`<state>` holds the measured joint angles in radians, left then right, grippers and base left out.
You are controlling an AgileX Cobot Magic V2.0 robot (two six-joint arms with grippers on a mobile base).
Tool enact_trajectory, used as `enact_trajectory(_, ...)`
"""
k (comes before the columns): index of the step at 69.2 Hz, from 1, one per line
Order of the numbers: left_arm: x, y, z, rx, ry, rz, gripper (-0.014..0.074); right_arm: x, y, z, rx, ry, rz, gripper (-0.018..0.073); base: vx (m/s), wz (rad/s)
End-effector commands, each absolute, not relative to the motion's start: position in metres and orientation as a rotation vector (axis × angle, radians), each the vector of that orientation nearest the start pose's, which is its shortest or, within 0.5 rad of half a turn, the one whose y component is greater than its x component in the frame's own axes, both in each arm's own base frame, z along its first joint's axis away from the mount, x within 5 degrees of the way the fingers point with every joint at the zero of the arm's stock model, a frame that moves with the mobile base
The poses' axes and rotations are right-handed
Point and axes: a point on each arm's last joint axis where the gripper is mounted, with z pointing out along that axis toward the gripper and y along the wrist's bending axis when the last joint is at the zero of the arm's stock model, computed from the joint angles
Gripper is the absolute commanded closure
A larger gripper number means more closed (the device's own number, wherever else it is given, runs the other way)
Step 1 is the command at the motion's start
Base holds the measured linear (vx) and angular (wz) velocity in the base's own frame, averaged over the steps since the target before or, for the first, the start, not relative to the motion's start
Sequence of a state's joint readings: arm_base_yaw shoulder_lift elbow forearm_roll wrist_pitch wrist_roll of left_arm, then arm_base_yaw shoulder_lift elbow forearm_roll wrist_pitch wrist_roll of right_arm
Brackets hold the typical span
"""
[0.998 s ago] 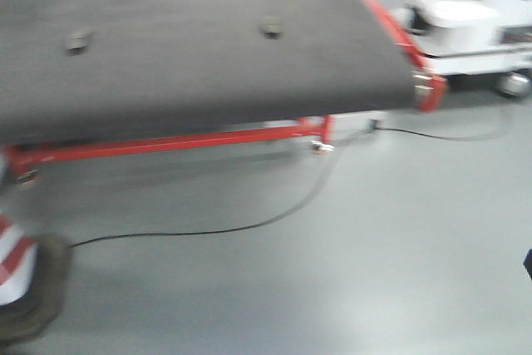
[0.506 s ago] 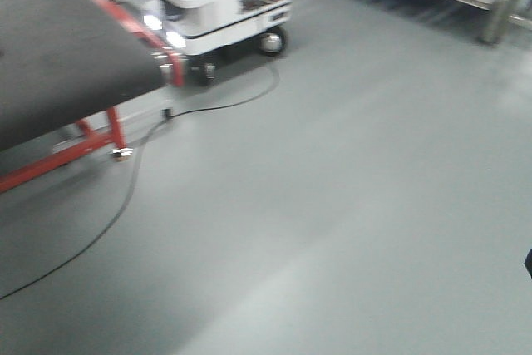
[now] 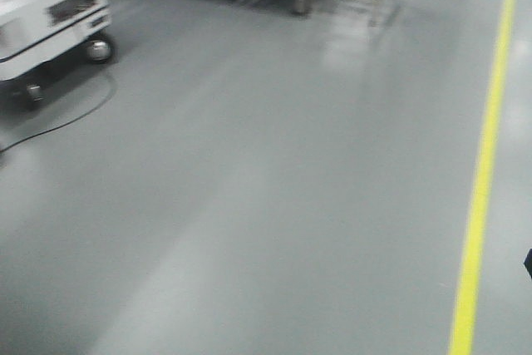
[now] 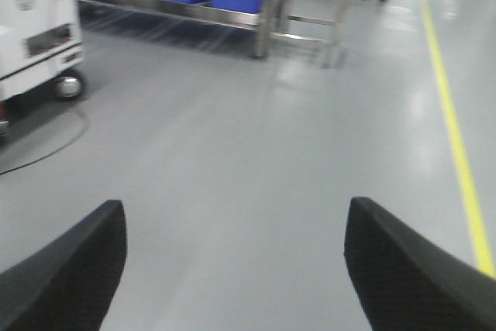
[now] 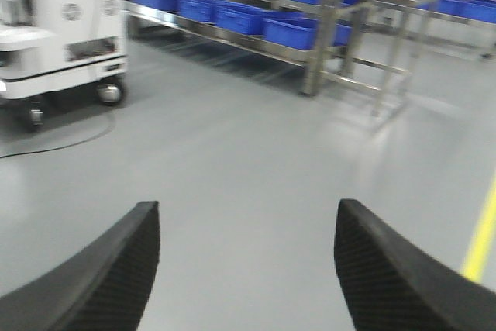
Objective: Move and align brake pads A on conveyor
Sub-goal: 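Drive along the yellow floor line toward the steel table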
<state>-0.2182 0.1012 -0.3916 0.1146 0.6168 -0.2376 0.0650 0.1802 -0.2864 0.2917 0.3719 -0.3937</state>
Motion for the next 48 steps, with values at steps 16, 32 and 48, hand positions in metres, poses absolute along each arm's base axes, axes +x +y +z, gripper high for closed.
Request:
enact_trajectory(16, 0.0377, -0.0032, 0.2946, 0.026, 1.728, -0.222, 0.0037, 0.0608, 0.0120, 0.2796, -0.218, 1.645, 0.031, 0.0086, -0.13, -0.88)
enact_trajectory(32, 0.0377, -0.0032, 0.2946, 0.026, 1.728, -0.222, 0.0037, 0.0608, 0.0120, 0.2796, -0.218, 1.645, 0.031, 0.0086, -0.03, -0.99)
enact_trajectory(48, 0.0377, -0.0031, 0.2946, 0.027, 1.728, -0.221, 0.0037, 0.0608, 0.0120, 0.2796, -0.218, 1.645, 0.031, 0.0086, 0.05, -0.98)
